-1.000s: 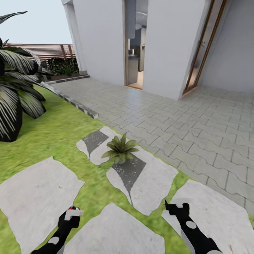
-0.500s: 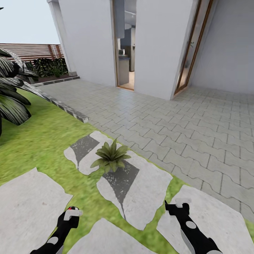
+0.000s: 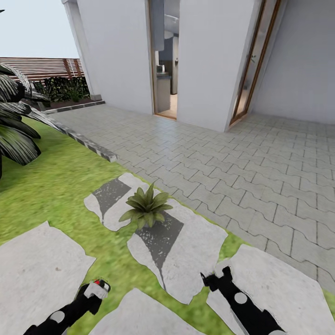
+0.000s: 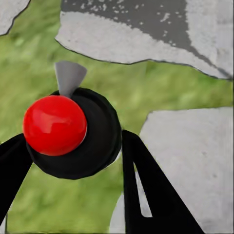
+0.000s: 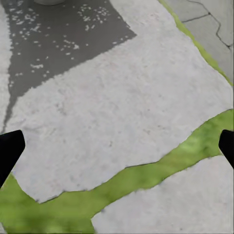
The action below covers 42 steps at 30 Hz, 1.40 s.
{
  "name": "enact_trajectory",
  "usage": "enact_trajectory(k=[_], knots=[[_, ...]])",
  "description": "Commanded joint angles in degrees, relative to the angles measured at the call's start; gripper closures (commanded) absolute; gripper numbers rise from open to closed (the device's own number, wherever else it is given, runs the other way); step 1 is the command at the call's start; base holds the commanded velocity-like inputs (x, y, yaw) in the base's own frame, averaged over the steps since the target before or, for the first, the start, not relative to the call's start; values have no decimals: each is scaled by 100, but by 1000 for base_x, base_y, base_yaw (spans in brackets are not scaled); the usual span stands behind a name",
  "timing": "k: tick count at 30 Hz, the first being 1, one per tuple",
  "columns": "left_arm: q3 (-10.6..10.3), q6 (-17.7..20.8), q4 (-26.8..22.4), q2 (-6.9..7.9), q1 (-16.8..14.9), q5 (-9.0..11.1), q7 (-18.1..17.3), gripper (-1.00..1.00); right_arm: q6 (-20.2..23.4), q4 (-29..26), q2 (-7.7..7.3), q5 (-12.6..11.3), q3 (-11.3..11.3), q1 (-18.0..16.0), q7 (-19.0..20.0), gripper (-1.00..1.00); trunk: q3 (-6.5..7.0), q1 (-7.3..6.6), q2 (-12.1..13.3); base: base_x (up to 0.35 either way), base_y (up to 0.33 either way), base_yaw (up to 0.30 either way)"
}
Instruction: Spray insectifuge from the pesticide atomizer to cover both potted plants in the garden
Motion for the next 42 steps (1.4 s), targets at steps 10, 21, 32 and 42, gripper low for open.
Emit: enact_trajectory(k=[10, 21, 32, 42], knots=[[-391, 582, -59, 85, -47, -1302, -1700, 100, 17, -262, 252, 350, 809, -39, 2286, -100, -4, -1, -2, 0, 0, 0], [-377, 878, -235, -129, 106, -1862, -1815, 100, 69, -224, 526, 563, 793, -83, 2756, -100, -4, -1, -2, 0, 0, 0], [-542, 866, -338, -244, 92, -2017, -2029, 100, 10, 18, 575, 312, 841, -70, 2935, -100, -4, -1, -2, 0, 0, 0], [-559, 1030, -517, -412, -153, -2073, -2313, 100, 11, -126, 567, 358, 841, -180, 2983, -100, -4, -1, -2, 0, 0, 0]])
